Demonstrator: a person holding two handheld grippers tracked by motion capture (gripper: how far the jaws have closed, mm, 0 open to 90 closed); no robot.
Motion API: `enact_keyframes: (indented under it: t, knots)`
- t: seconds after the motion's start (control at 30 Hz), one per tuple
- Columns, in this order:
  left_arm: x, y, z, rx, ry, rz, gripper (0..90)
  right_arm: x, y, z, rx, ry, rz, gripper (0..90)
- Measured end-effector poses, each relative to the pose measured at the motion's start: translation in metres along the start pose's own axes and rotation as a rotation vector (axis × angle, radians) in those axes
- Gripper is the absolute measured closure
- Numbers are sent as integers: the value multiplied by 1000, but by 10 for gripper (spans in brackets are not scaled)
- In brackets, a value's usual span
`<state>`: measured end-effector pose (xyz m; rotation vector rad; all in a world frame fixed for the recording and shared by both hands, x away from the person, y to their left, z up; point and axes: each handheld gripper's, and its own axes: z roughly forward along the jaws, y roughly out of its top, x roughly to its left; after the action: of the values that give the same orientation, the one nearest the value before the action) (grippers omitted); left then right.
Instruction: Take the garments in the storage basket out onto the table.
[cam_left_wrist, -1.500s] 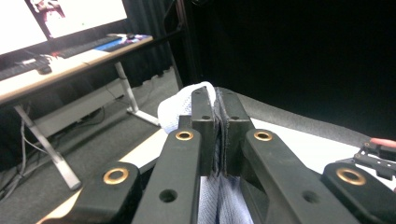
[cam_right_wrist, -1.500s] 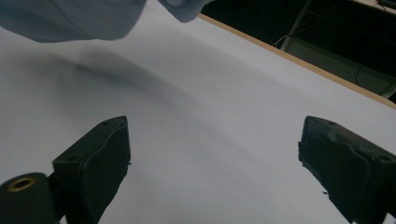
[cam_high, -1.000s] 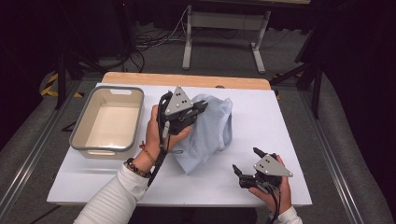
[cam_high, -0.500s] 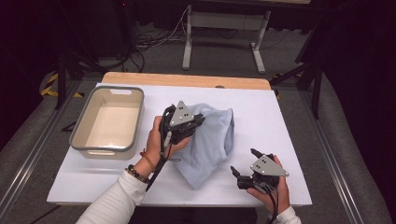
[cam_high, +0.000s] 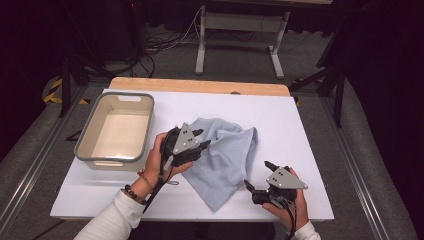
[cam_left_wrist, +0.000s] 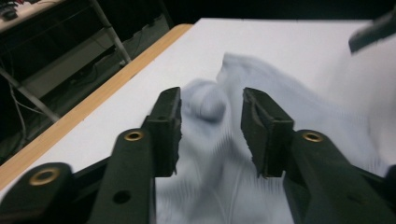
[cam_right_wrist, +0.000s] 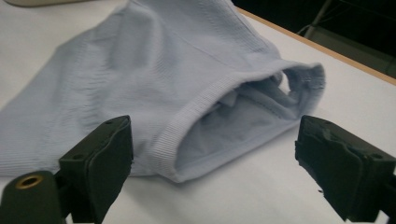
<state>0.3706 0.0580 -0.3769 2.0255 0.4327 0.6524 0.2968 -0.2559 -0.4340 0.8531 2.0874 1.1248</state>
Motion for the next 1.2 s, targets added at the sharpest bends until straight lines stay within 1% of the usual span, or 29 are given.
enact_keyframes:
  t: [0.03,0.1,0.17,0.2,0.23,0.27,0.3,0.33,0.37,0.4,0.47,0.5,0.53,0.6,0.63,0.67,0.7,0.77,0.8,0.83,0.87,0.93,0.97,1.0,1.03,1.07,1.1,1.17,1.2]
  knots:
    - [-2,-6,-2,10,13,7,522,1,1,0,-1,14,3,162]
    - [-8,-19,-6,31,9,18,472,4,2,2,13,38,6,191]
    - [-14,-34,-12,35,3,30,432,7,2,5,23,87,15,231]
    - [-16,-39,-14,38,-4,25,415,10,3,7,33,99,14,259]
    - [-16,-39,-14,38,-4,25,391,10,3,7,33,99,14,259]
    - [-19,-50,-17,46,-2,17,365,13,2,11,54,118,11,326]
    - [-22,-62,-19,67,-16,9,351,13,2,13,64,115,19,345]
    - [-23,-67,-19,80,-24,9,339,14,1,16,84,99,23,360]
    - [-23,-67,-19,80,-24,9,333,14,0,19,98,91,25,374]
    - [-25,-78,-20,113,-12,26,317,14,-2,23,117,93,33,434]
    - [-25,-85,-20,124,-27,12,289,14,-5,28,146,106,32,489]
    - [-25,-88,-21,123,-39,-7,277,15,-6,30,164,107,25,513]
    - [-24,-90,-21,129,-35,-8,269,15,-8,33,184,113,15,561]
    - [-23,-91,-19,129,-28,-25,235,14,-10,34,186,144,21,640]
    - [-22,-91,-18,128,-24,-23,221,14,-10,34,183,144,23,695]
    - [-22,-91,-18,132,-15,-33,211,13,-10,34,183,145,20,741]
    - [-21,-91,-16,124,-15,-30,196,12,-10,33,183,140,12,761]
    - [-21,-91,-16,125,-13,-31,189,11,-9,31,179,138,10,772]
    - [-22,-91,-15,129,-6,-40,189,11,-9,30,183,137,0,785]
    - [-22,-90,-14,143,2,-32,193,10,-8,27,188,126,-10,800]
    - [-23,-89,-14,139,9,-34,194,5,-5,20,173,115,-4,826]
    - [-24,-88,-14,136,1,-37,193,3,-5,19,173,111,-1,827]
    - [-23,-87,-15,146,2,-30,193,0,-5,16,176,93,2,827]
    - [-24,-85,-13,129,-1,-43,192,-7,-5,10,173,69,12,828]
    - [-24,-85,-13,129,-1,-43,192,-7,-5,10,173,69,12,828]
    - [-22,-84,-11,131,-8,-52,192,-15,-6,5,167,46,29,829]
    - [-22,-84,-11,131,-8,-52,192,-15,-6,5,167,46,29,829]
    - [-18,-81,-5,126,-6,-91,193,-25,-8,0,172,13,53,830]
    - [-16,-80,-2,126,-6,-92,192,-30,-9,-3,172,-10,65,830]
